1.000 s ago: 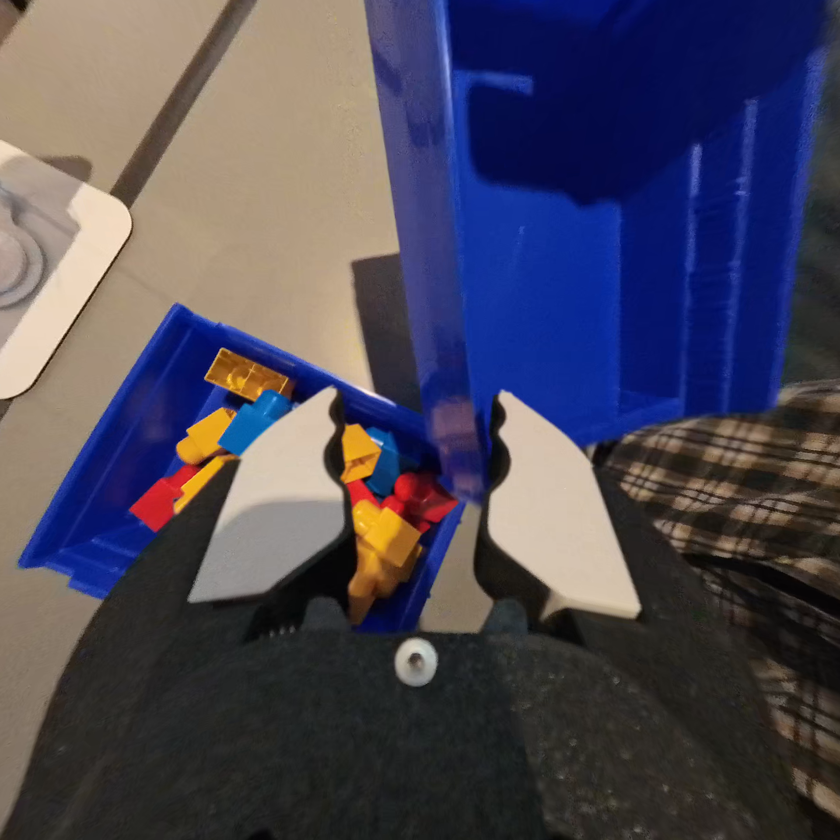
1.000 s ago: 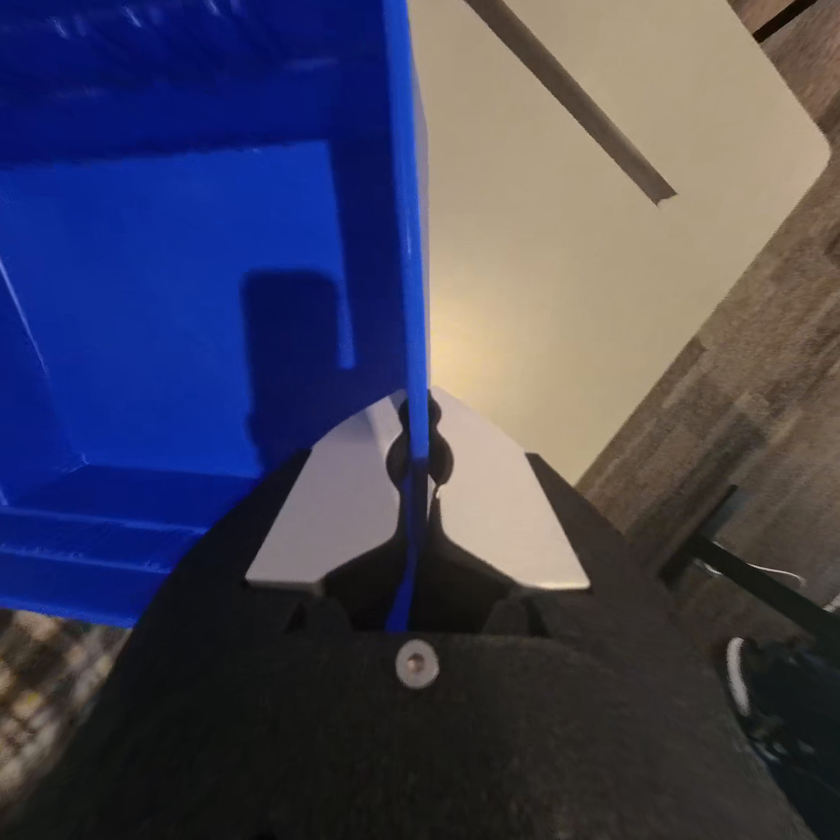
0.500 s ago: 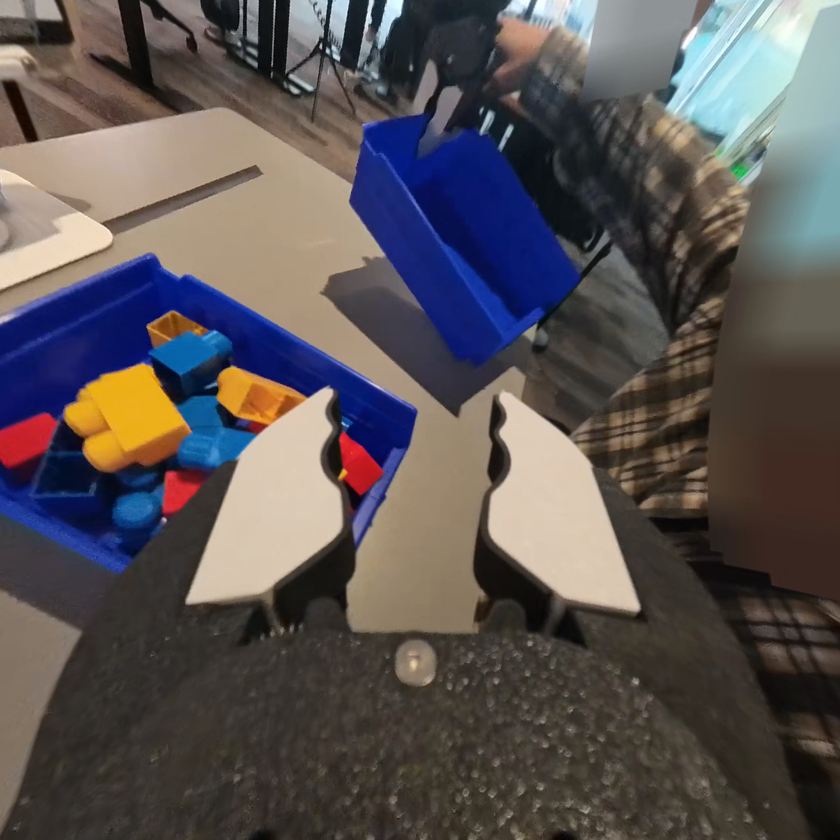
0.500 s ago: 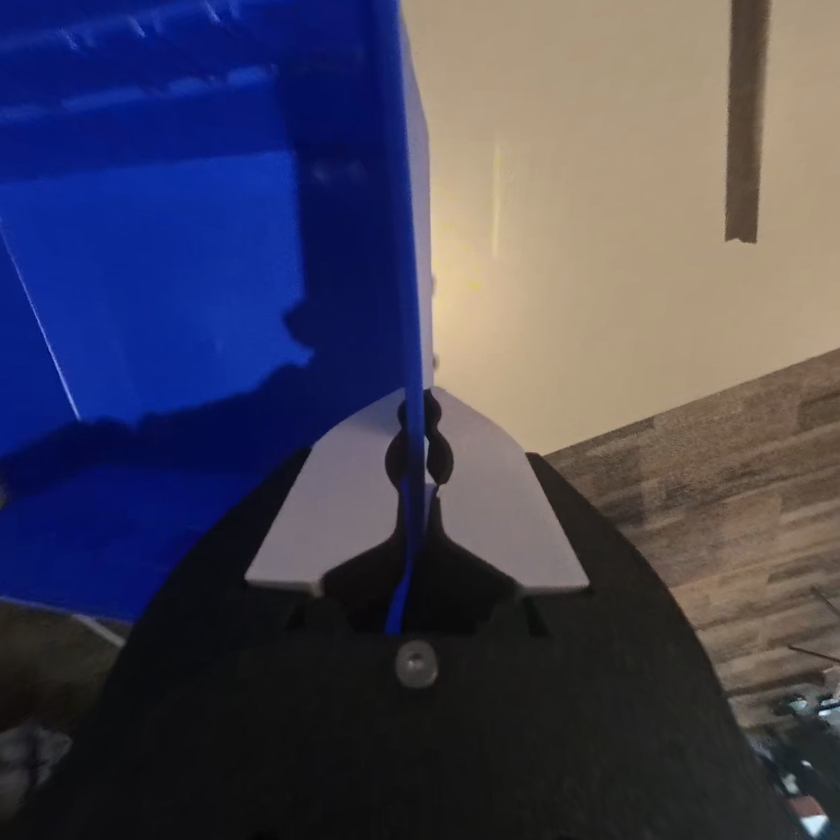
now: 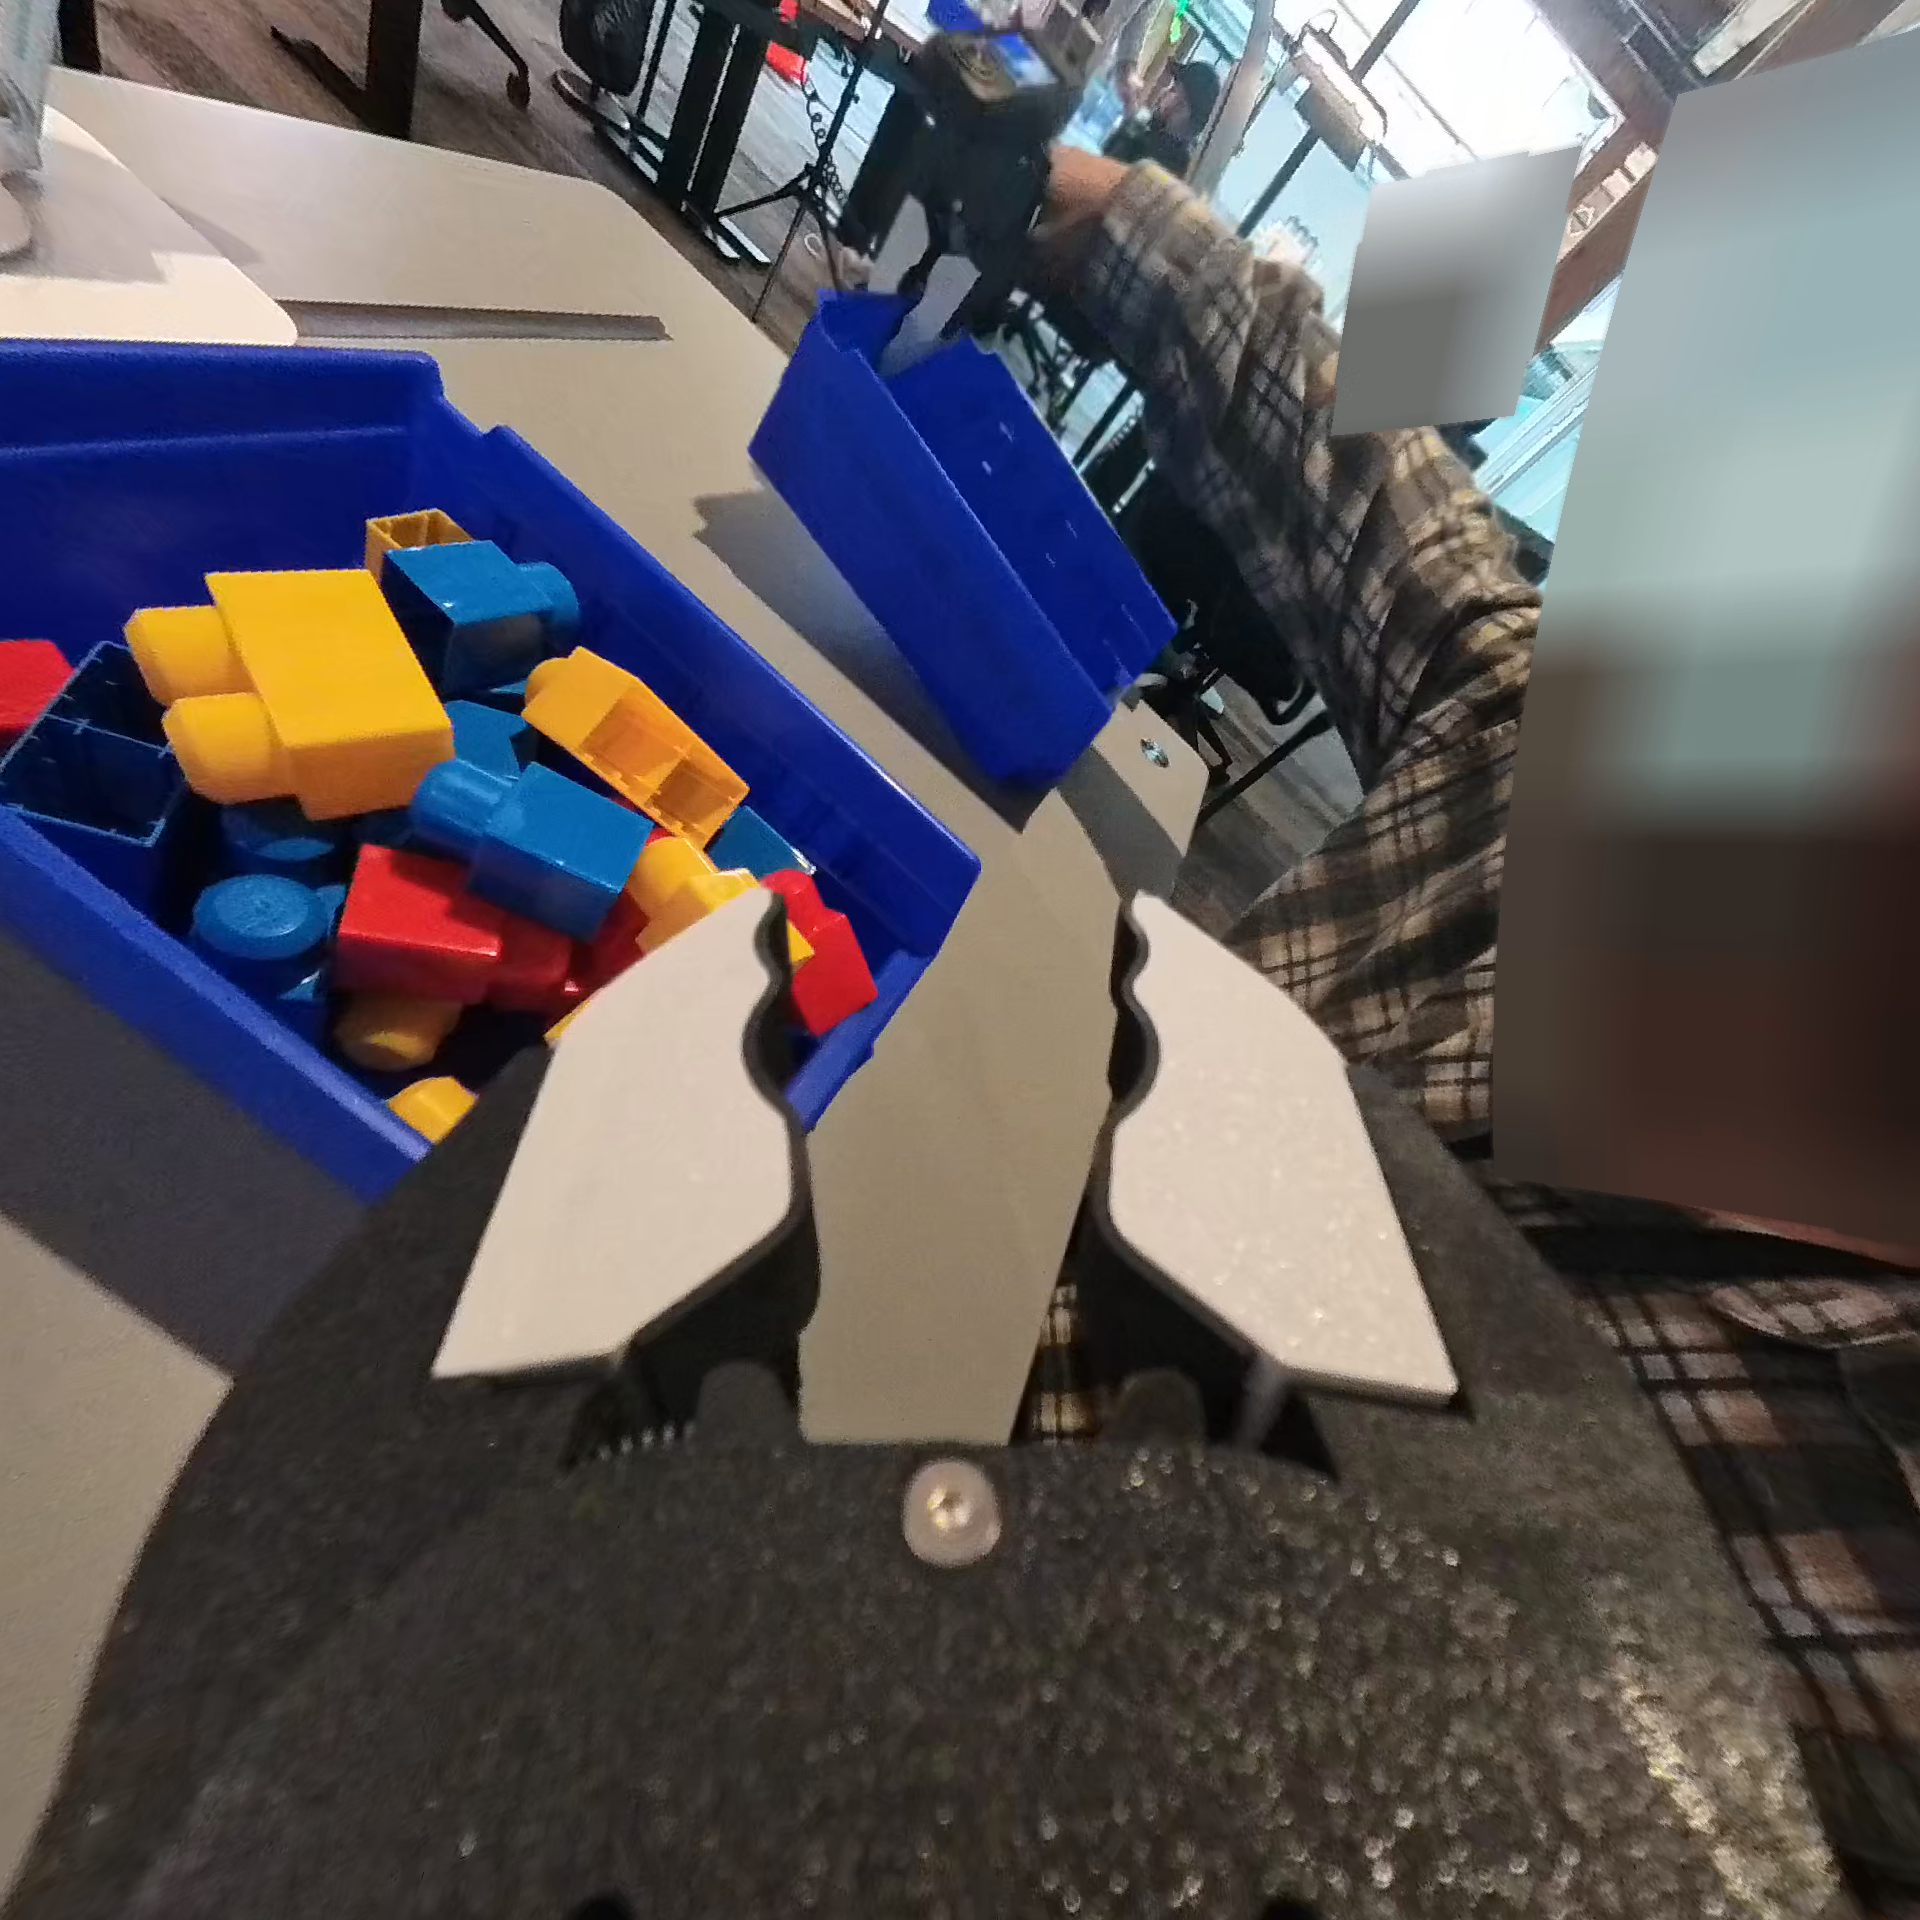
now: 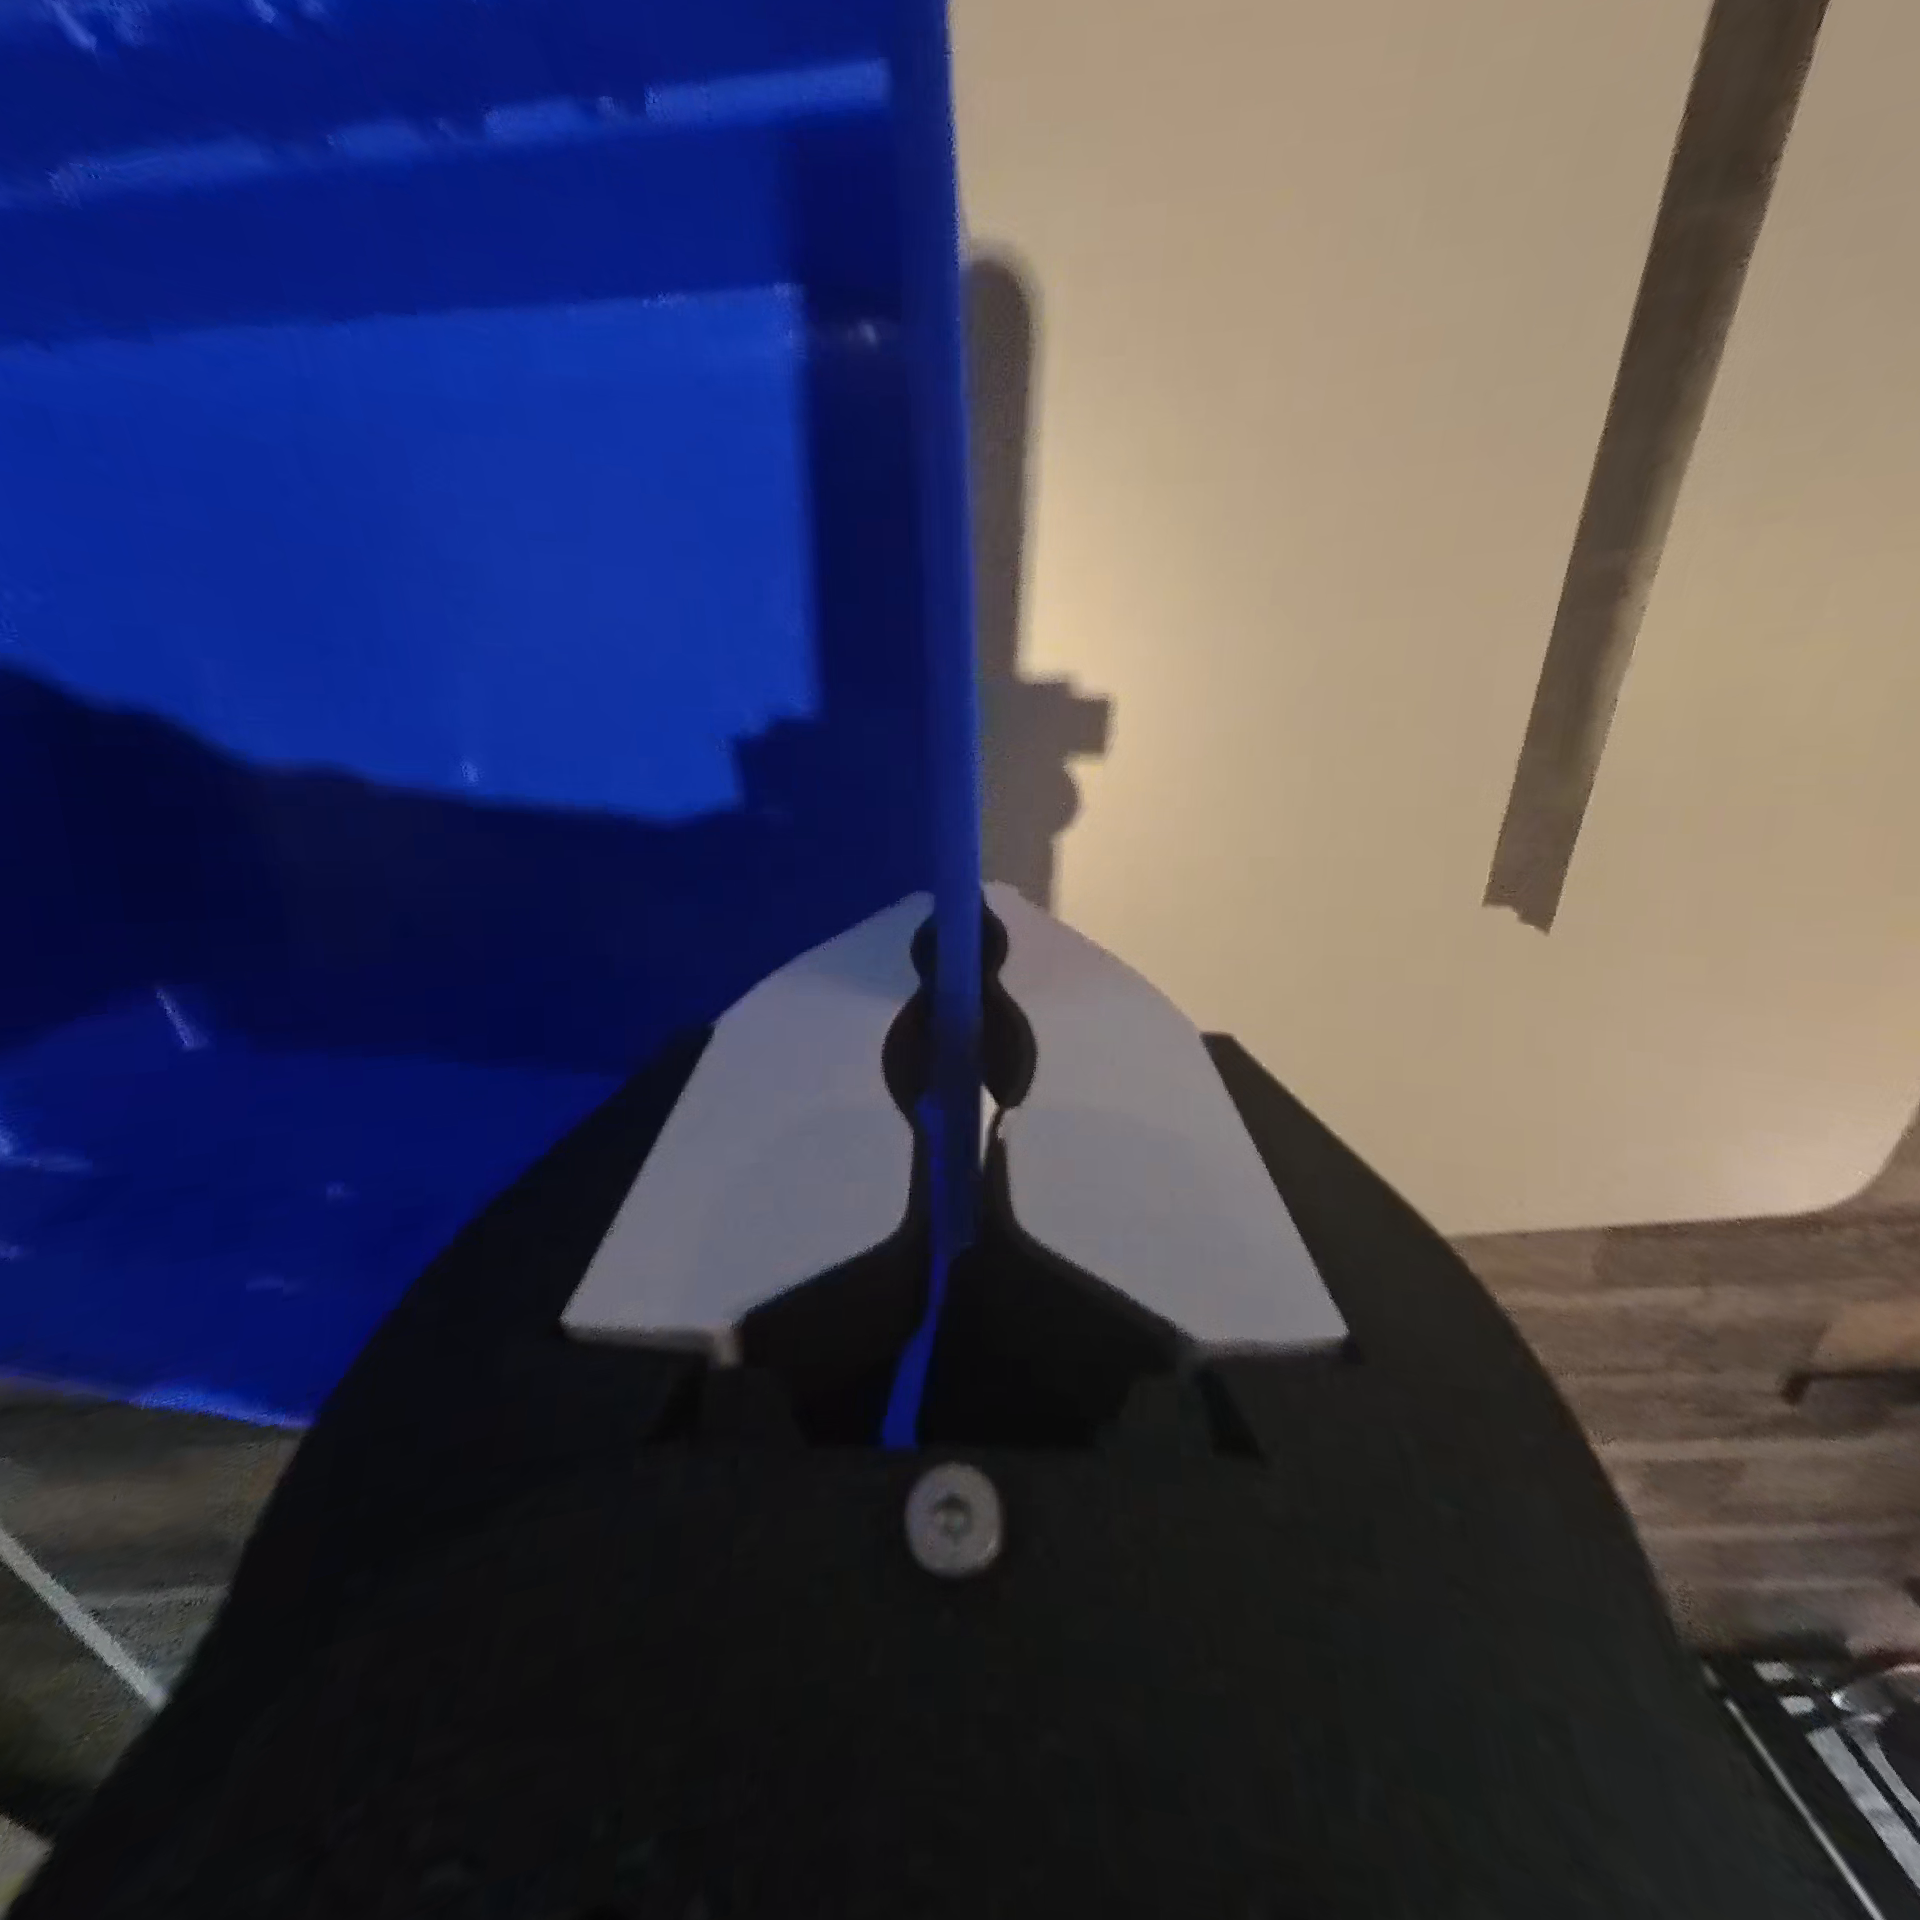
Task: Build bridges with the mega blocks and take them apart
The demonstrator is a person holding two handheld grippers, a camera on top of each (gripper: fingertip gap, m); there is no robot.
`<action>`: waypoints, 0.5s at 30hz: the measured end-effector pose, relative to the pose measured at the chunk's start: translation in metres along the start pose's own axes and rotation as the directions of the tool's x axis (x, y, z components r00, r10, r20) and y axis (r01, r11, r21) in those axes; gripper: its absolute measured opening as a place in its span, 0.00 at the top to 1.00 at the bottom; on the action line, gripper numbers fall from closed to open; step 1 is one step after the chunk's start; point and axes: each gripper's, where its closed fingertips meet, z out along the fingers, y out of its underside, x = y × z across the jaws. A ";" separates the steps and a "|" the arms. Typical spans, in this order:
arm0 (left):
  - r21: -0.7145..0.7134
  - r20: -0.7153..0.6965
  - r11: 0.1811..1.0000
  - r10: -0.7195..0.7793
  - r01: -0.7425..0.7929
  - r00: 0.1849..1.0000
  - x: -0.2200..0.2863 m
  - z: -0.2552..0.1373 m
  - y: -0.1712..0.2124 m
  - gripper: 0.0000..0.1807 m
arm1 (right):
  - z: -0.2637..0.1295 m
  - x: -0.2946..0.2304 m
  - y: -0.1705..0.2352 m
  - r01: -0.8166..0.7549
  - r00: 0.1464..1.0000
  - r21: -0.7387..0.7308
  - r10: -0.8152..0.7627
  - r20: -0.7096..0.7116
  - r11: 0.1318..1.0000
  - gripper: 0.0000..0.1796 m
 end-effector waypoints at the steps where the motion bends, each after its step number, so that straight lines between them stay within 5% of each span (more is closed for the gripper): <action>1: -0.007 0.002 1.000 0.000 0.000 1.000 0.000 0.001 0.001 0.67 | 0.006 0.003 0.000 0.001 1.000 0.007 -0.001 0.004 1.000 0.99; 6: -0.010 -0.001 1.000 -0.001 0.001 1.000 0.002 0.004 0.007 0.67 | 0.035 0.008 0.002 -0.012 1.000 0.000 0.012 0.010 1.000 0.97; 9: 0.001 -0.015 1.000 0.000 0.000 1.000 0.006 0.004 0.008 0.66 | 0.035 0.015 -0.005 -0.015 0.999 0.051 0.017 -0.048 0.999 0.88; 12: 0.015 -0.025 1.000 0.016 -0.016 1.000 0.011 0.002 0.010 0.66 | 0.011 0.027 -0.010 -0.059 0.983 0.107 0.077 -0.167 0.992 0.71; 15: 0.043 -0.048 0.998 0.050 -0.048 0.998 0.019 -0.002 0.008 0.66 | -0.046 0.031 -0.021 -0.174 0.922 0.266 0.252 -0.295 0.948 0.68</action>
